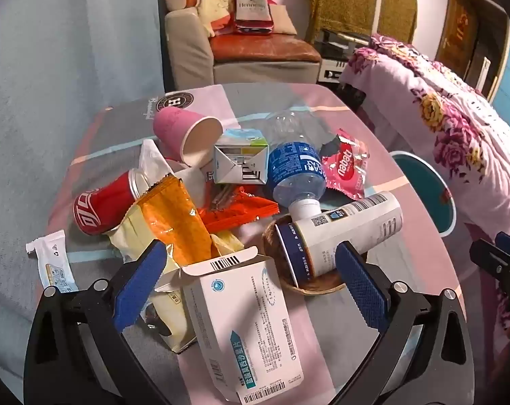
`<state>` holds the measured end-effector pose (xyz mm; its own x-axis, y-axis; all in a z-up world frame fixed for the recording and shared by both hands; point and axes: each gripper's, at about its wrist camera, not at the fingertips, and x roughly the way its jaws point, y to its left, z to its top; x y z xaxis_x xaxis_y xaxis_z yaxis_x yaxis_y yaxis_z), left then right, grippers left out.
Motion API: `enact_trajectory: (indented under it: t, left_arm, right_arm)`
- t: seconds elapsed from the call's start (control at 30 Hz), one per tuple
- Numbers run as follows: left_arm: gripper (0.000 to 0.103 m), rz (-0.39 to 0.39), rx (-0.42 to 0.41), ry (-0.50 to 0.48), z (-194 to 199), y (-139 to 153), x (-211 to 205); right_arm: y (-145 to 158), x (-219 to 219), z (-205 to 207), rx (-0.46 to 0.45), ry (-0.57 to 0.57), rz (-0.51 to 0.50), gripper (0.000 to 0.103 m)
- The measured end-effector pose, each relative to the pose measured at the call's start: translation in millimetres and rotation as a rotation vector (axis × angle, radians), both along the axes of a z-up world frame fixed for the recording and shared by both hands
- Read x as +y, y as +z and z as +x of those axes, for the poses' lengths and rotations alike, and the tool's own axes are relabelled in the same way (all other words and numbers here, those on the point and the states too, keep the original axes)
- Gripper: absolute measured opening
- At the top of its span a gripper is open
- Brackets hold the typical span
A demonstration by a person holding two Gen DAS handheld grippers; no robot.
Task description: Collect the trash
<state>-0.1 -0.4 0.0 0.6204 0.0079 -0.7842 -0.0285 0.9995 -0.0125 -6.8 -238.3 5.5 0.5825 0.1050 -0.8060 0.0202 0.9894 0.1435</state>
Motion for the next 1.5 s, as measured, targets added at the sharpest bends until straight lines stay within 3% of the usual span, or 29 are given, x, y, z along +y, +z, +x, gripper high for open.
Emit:
enact_trajectory:
  t: [1.27,1.5]
  left_arm:
    - [0.100,-0.007,0.004,-0.004,-10,8,5]
    - [0.100,-0.007,0.001,-0.013,-12,-2,-4]
  right_arm:
    - [3,-14,-3,0.003,-0.050,0.028,0.097]
    - [4,-15,-4,-0.002,-0.057,0.025,0.097]
